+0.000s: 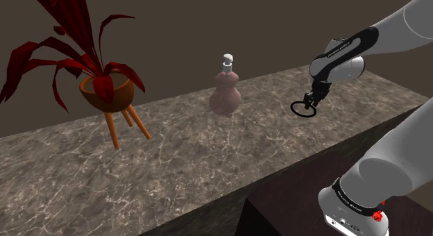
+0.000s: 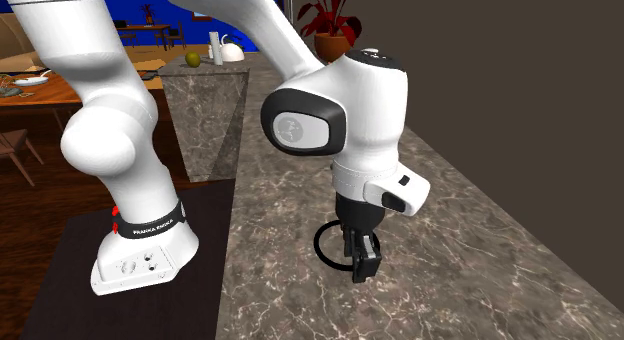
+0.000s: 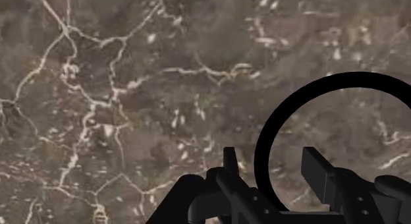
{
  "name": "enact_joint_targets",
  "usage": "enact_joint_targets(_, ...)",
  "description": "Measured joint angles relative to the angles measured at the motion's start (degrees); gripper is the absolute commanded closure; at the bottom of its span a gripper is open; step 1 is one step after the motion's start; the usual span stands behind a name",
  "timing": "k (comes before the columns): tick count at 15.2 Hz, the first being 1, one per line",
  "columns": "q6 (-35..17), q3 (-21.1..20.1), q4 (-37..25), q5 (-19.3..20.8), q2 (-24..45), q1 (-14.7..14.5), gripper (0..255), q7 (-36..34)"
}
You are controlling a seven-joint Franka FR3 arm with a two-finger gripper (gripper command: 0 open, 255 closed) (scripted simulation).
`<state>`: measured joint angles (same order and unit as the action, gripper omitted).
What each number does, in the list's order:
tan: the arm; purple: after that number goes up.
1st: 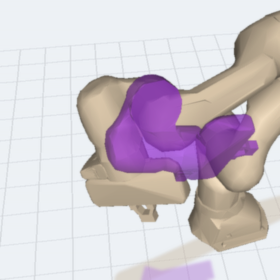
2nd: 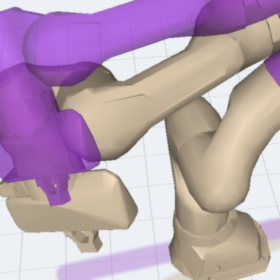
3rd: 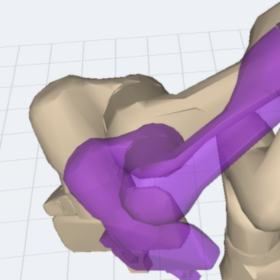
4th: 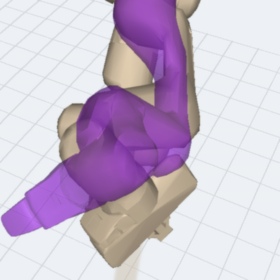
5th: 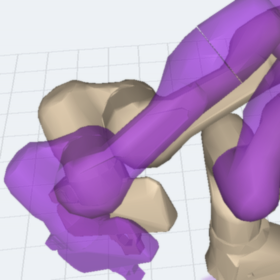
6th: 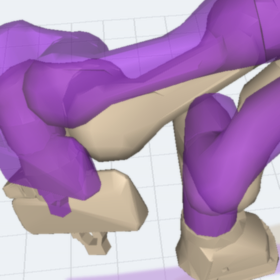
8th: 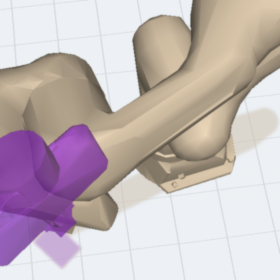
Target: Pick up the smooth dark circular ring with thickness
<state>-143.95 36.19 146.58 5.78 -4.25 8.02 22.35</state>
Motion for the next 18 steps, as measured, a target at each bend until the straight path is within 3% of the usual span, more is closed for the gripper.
enact_joint_targets(5,0.58,-0.07,-0.27,0.63,-0.57,0.19,255,-0.42)
enact_joint_targets(18,12.11,-2.06,-3.70,6.13,-9.57,1.77,255,-4.47)
